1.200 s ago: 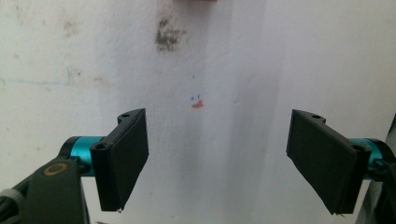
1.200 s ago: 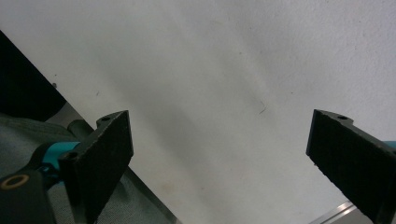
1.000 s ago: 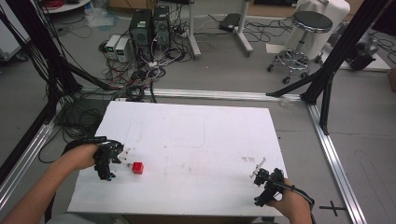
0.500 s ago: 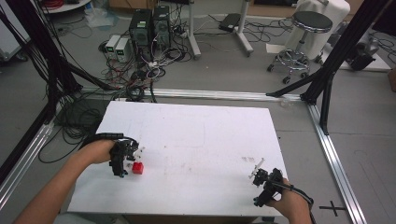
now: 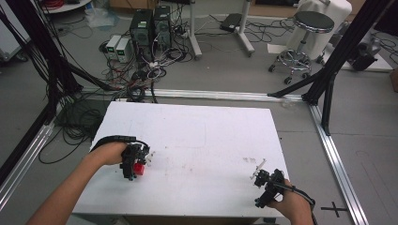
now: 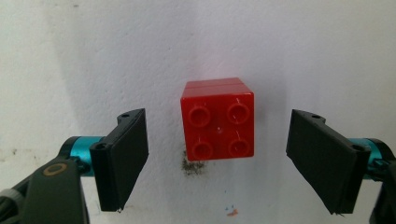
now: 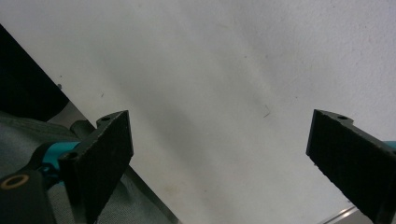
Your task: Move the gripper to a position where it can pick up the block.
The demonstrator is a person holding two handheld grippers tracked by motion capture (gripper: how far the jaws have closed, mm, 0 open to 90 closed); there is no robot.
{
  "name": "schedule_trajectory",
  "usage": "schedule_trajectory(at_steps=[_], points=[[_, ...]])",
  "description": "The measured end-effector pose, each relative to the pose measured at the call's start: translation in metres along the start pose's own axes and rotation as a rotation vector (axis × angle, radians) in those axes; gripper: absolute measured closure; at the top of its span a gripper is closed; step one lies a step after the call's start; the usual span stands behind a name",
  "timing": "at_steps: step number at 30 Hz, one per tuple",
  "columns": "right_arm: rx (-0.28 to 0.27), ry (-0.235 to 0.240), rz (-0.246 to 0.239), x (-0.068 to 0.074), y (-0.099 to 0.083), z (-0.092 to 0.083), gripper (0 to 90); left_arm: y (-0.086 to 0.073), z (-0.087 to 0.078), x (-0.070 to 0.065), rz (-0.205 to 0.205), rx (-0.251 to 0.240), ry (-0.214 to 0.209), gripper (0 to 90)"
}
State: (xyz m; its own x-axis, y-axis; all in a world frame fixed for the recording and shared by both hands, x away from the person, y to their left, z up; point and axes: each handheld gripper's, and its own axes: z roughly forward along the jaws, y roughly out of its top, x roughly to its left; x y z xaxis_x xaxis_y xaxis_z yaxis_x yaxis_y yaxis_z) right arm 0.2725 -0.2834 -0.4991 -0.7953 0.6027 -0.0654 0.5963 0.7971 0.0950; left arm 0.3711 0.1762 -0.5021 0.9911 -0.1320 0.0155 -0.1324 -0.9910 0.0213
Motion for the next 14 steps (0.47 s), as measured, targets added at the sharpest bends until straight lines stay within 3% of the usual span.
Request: schedule_trajectory(at_steps=[14], points=[[0.002,0.003,0.004,0.0009,0.0008,0.0007,6.5,0.0009,0.0088,0.0011,-0.020,0.023,-0.015,21.4]])
